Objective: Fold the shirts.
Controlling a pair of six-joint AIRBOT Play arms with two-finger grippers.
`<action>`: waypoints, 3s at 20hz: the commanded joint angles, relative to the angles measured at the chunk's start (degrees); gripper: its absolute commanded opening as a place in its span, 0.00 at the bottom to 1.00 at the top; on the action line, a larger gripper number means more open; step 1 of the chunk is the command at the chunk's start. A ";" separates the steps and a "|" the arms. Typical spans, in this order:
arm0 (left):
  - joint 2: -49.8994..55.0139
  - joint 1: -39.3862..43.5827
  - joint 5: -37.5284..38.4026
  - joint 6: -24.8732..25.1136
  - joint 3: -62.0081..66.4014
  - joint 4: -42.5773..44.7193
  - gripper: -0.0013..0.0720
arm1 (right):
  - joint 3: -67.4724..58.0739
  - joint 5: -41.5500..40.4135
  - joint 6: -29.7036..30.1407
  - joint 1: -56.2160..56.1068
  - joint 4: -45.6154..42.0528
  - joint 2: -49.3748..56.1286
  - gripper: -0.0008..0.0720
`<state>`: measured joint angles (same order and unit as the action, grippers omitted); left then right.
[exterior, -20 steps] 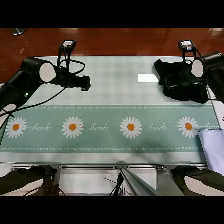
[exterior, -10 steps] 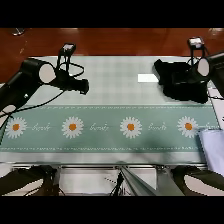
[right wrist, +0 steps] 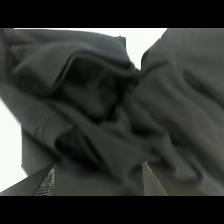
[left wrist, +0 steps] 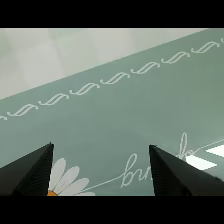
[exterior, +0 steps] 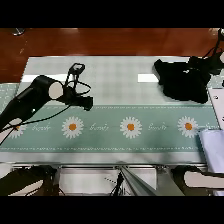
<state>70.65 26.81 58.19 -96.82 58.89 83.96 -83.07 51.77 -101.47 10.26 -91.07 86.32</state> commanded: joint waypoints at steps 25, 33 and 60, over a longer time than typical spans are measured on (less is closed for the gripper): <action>-39.08 -18.58 2.91 -3.34 -16.96 1.11 0.98 | -23.12 1.62 17.29 -8.92 14.27 -16.70 0.04; -40.59 -18.58 2.54 -3.37 -25.40 -5.53 0.98 | -38.10 10.05 18.67 -20.50 14.36 -21.20 0.04; -37.33 -18.58 7.78 -0.83 -27.08 -21.22 0.98 | 15.19 16.50 11.43 -12.20 11.80 -22.67 0.86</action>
<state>32.62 8.27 61.73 -97.06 32.80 65.47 -69.49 62.52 -89.89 -17.23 -71.75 68.49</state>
